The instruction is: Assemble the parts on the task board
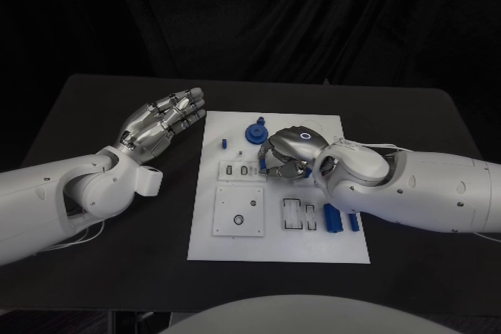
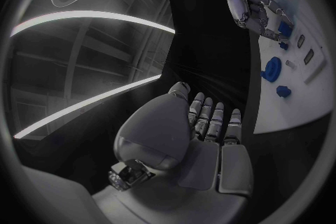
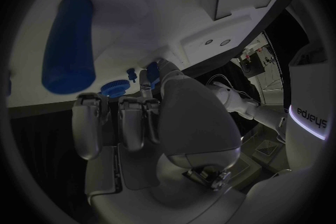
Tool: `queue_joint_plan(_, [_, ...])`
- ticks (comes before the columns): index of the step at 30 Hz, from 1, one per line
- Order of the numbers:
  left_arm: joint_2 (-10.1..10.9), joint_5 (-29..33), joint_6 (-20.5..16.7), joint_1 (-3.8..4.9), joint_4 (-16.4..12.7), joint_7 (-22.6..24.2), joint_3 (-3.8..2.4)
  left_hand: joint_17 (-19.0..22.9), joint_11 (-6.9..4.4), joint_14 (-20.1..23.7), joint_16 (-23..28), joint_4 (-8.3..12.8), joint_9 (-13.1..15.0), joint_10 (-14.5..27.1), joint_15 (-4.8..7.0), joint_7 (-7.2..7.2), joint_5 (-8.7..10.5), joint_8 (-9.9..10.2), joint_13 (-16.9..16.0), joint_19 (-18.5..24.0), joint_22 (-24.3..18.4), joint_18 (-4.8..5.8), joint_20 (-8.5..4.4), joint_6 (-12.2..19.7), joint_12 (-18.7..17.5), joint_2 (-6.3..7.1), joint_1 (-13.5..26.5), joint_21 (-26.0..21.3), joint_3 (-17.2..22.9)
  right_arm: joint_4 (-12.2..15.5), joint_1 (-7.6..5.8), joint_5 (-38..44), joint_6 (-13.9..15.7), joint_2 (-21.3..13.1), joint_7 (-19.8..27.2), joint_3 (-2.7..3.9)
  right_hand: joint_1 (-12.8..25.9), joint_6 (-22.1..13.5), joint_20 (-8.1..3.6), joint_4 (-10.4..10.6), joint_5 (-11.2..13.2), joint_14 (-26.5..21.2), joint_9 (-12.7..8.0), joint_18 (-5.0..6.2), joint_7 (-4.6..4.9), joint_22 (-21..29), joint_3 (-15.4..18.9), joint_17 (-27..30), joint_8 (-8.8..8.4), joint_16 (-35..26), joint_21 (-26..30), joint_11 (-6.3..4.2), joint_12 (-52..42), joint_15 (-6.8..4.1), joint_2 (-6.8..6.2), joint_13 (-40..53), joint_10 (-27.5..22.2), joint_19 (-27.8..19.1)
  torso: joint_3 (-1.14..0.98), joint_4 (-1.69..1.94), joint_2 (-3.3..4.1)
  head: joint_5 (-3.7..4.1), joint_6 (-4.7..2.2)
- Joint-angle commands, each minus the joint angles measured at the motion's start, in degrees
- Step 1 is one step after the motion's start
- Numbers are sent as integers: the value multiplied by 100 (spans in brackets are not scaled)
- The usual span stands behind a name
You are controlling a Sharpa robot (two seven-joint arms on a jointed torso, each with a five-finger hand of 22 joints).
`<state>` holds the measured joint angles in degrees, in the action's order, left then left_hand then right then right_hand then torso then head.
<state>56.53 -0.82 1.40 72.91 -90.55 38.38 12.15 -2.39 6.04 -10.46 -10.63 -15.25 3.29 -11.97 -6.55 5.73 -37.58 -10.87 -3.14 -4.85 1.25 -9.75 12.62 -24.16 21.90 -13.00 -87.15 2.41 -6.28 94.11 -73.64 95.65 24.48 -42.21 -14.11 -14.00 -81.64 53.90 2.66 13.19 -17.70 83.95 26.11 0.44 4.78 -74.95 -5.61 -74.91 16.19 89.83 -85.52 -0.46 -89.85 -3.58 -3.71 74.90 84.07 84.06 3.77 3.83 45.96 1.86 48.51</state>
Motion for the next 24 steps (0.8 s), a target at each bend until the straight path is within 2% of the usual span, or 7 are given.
queue_joint_plan(1, [-5,16,78,-10,-2,48,-5,-4,26,11,-11,4,-8,19,-21,9,-14,-9,3,16,3,-53,43,27,-3,26,-15,2,32,-21,34,41,-127,9,-107,-9,63,-85,38,-32,43,605,-9,90,9,-1326,-3,-1509,-30,17,38,53,-15,30,13,1510,593,278,0,-3,2,2,6])
queue_joint_plan(9, [-9,16,86,-14,9,43,-5,-4,26,11,-11,4,-8,19,-21,9,-14,-9,3,16,3,-53,43,27,-3,26,-15,2,32,-43,43,41,-192,17,-110,-9,148,-333,74,-38,283,605,-73,99,62,-1315,20,-1509,-236,17,72,82,-15,60,7,1510,593,261,-5,4,6,2,4])
queue_joint_plan(17, [-9,16,88,-16,24,38,-5,-4,26,11,-11,4,-8,19,-21,9,-14,-9,3,16,3,-53,43,27,-3,26,-15,2,32,-49,46,41,-183,25,-83,-9,207,-406,90,-62,613,605,-90,102,71,-1312,95,-1509,-329,17,87,93,-15,71,-81,1510,593,254,-2,1,5,2,13])
queue_joint_plan(24, [-10,16,90,-19,35,34,-5,-4,26,11,-11,4,-8,19,-21,9,-14,-9,3,16,3,-53,43,27,-3,26,-15,2,32,-53,47,41,-176,32,-59,-9,234,-451,93,-60,732,605,-97,102,74,-1311,126,-1509,-370,17,90,95,-15,74,-116,1510,593,254,-4,-3,1,8,4])
